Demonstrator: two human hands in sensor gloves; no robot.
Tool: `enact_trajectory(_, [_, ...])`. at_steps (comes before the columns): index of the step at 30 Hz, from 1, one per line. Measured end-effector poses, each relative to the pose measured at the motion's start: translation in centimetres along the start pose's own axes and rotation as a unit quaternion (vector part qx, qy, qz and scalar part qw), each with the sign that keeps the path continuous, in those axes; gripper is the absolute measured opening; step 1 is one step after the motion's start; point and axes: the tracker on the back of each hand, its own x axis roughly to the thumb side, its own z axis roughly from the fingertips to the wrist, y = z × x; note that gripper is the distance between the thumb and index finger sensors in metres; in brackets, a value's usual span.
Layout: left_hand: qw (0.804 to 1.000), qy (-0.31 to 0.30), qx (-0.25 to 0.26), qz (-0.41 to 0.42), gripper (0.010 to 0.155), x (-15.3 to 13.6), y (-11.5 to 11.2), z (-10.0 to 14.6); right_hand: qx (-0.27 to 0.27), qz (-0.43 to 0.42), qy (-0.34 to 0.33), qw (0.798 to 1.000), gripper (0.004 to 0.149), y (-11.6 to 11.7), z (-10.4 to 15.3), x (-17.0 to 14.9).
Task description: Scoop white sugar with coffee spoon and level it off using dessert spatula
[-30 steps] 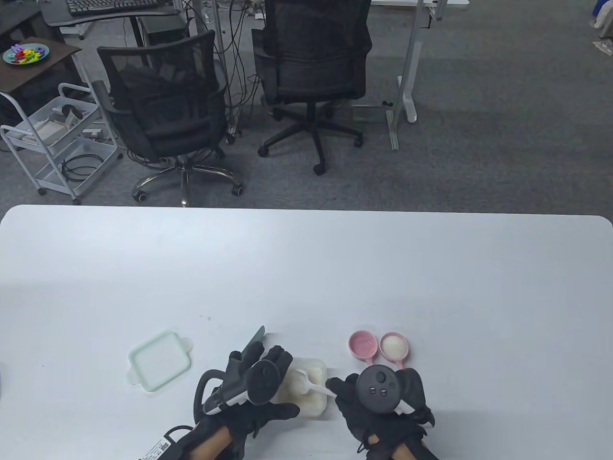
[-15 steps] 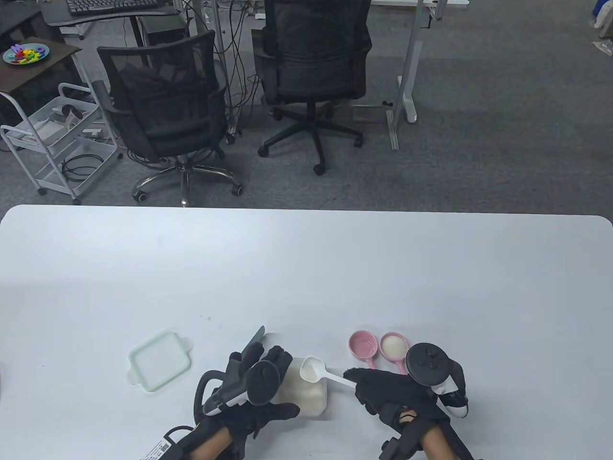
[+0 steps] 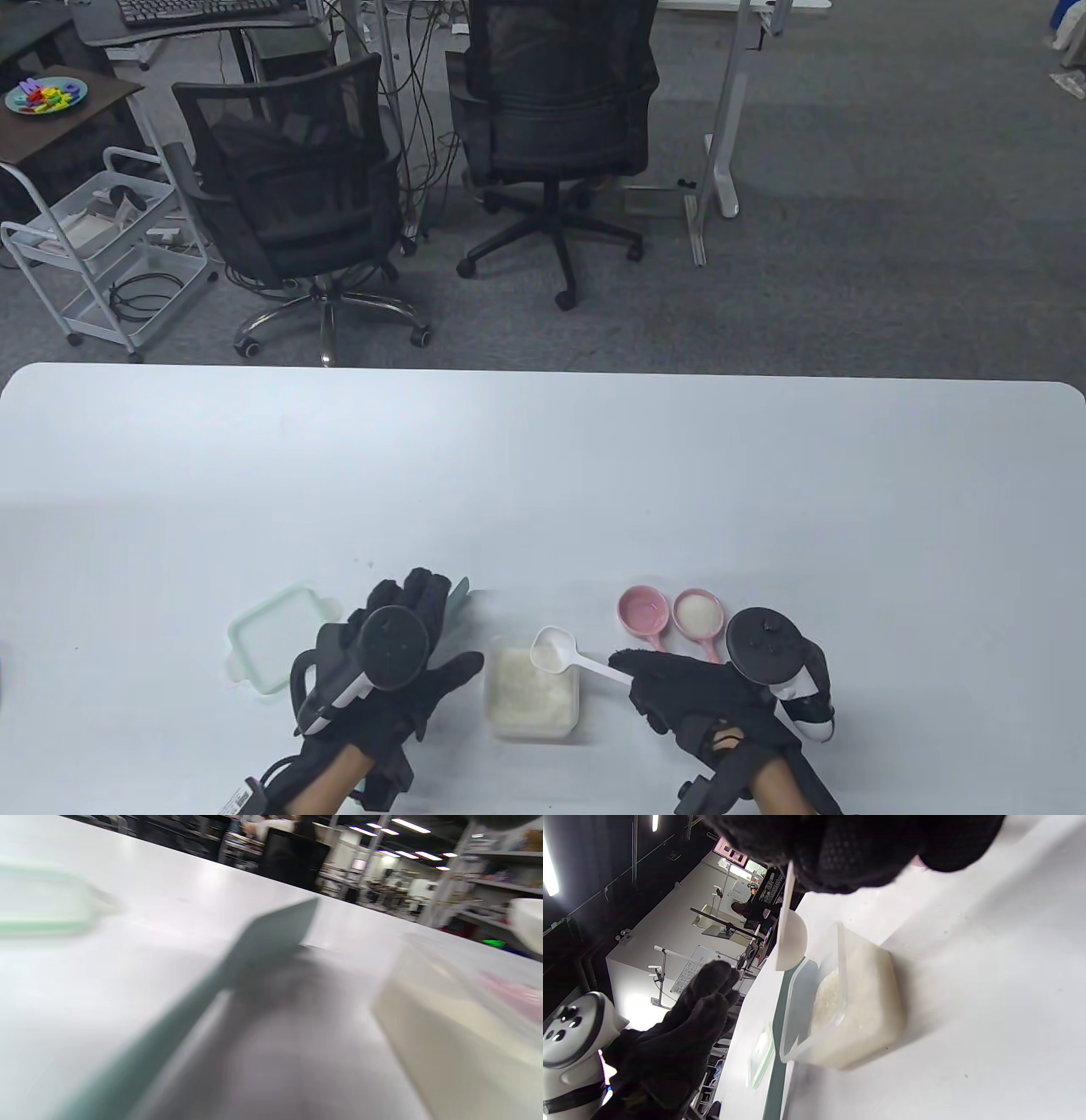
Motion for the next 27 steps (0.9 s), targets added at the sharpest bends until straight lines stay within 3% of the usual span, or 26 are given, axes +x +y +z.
enact_trajectory(2, [0.999,0.049,-0.002,-0.016,0.09,-0.7,0.1,-0.2,0.0,-0.001,0.001,1.0,0.048,0.0,0.0,0.0])
enact_trajectory(6, [0.988,0.133,-0.061,-0.059,0.088,-1.3,-1.1,-0.6,-0.003,0.002,0.004,1.0,0.048,0.0,0.1,0.0])
enact_trajectory(15, [0.968,0.159,-0.113,-0.16,0.067,-0.3,-4.1,-1.5,0.002,0.008,0.008,1.0,0.048,0.1,0.1,0.0])
enact_trajectory(18, [0.966,0.154,-0.106,-0.178,0.059,0.1,-4.5,-1.7,0.003,0.009,0.007,1.0,0.048,0.1,0.1,0.1])
enact_trajectory(27, [0.981,0.16,-0.104,-0.021,0.052,-3.1,-0.8,-1.6,0.003,-0.001,0.005,1.0,0.049,0.0,0.1,0.0])
